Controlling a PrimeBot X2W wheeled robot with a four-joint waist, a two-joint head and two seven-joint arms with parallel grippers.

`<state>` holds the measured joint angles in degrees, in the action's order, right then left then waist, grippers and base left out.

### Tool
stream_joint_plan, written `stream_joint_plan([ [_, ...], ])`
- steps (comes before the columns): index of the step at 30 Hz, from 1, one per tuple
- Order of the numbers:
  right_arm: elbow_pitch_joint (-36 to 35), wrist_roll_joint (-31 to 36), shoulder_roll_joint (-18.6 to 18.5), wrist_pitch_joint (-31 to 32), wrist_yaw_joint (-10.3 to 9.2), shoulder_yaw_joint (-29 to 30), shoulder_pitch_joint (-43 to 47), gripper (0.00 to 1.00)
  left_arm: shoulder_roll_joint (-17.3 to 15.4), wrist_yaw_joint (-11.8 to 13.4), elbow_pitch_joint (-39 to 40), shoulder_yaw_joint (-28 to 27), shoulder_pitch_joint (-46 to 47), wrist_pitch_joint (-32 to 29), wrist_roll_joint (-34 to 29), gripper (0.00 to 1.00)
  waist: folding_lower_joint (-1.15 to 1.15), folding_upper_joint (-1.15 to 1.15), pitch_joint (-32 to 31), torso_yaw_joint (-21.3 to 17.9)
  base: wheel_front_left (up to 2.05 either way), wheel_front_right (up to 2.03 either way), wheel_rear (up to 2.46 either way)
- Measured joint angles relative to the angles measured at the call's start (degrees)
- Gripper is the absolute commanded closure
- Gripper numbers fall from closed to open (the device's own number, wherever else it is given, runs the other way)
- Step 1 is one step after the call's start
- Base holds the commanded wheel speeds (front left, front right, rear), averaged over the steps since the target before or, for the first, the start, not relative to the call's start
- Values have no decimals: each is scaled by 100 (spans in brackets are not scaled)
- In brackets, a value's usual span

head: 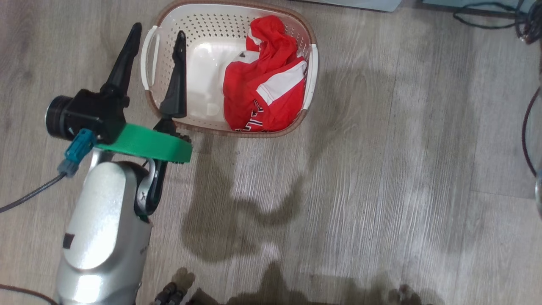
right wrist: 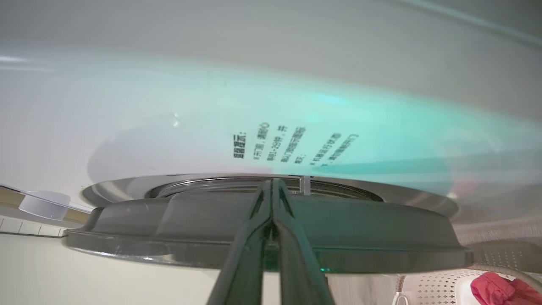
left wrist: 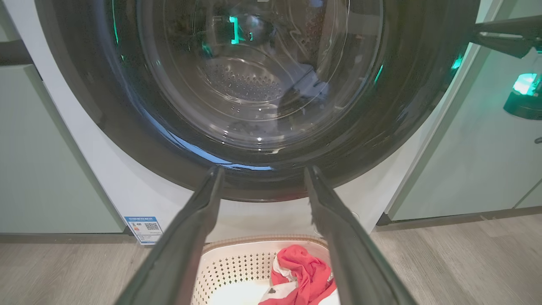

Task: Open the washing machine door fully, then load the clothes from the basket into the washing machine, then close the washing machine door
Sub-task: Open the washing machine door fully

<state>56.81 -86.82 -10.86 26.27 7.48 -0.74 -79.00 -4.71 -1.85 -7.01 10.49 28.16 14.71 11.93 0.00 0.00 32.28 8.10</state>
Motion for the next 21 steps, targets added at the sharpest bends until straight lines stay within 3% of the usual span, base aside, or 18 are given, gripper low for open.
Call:
stream_joint_plan([
  [21,414,162,4,689,-1,-236,-515,100,160,-107,-18,-82,144,0,-143,0,0,0,125,86,0,0,0],
])
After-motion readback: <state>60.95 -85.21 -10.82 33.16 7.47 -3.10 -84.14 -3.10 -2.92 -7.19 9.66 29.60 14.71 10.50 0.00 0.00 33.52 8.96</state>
